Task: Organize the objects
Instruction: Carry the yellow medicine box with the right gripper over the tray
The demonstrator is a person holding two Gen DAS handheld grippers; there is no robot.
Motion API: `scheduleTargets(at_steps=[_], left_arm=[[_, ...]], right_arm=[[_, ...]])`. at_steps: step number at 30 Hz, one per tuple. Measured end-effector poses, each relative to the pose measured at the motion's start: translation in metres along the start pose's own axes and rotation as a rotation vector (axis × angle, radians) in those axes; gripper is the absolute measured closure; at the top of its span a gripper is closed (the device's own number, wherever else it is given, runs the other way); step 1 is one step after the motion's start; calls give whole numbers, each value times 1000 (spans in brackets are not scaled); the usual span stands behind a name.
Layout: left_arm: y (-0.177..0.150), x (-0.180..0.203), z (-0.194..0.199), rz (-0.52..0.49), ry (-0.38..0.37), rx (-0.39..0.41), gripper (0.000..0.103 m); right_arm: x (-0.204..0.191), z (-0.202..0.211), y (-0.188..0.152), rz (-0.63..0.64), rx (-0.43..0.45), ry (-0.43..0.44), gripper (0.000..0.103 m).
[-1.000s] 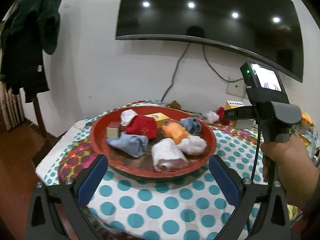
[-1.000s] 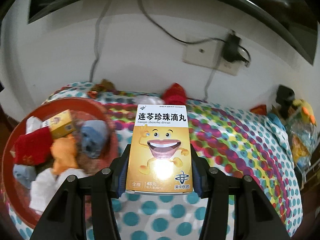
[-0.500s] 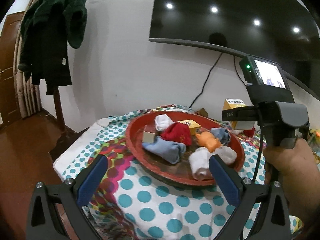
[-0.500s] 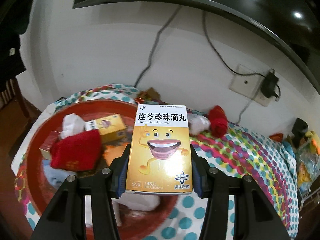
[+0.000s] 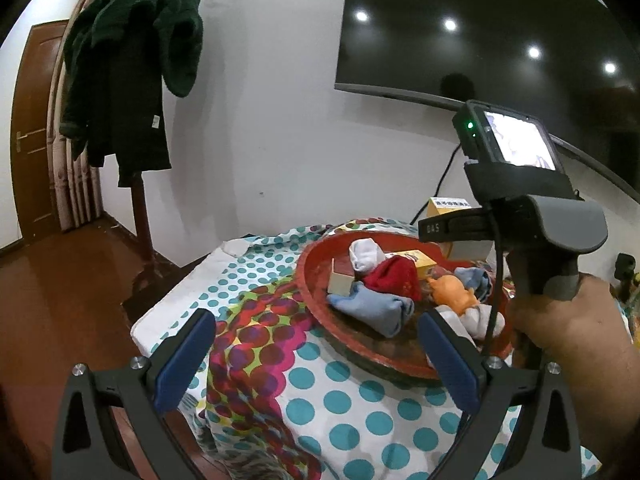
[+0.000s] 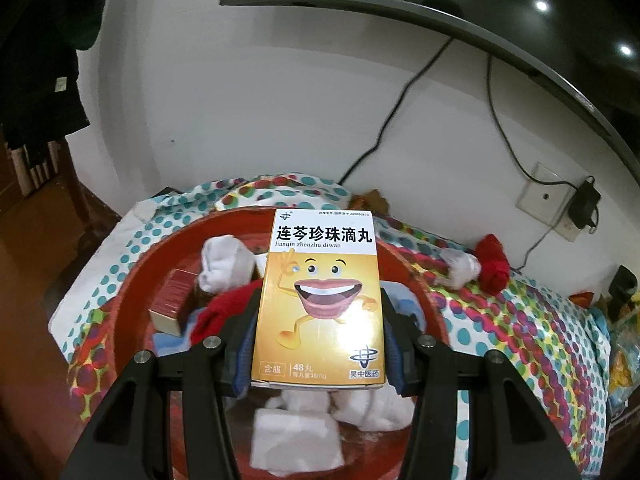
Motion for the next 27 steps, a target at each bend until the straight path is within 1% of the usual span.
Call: scheduleTargets(at_steps=[11,20,24,27], left_arm=[[-7,1,-24,-22,5,-30,0],[-10,-7,-31,12,0,-43,0],[-13,-5,-35,13,-9,-57,0],[-12,-3,-33,7,-11,-52,0]], right_arm=[[-31,-53,2,22,-55,44,55],[-45,-80,13,23,-77,72,55],[-42,-93,16,9,-115,91,54],[-35,-104,15,20,-129,64,55]])
Point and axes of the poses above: each gripper's, at about its wrist camera, not at the fingertips, and z roughly against the way its jaws point, x to its right, y to its top, the point moved 10 cm from there along -z, roughly the way its jaws point, and after that the axes turned 10 degrees about -z, right-handed, at the moved point
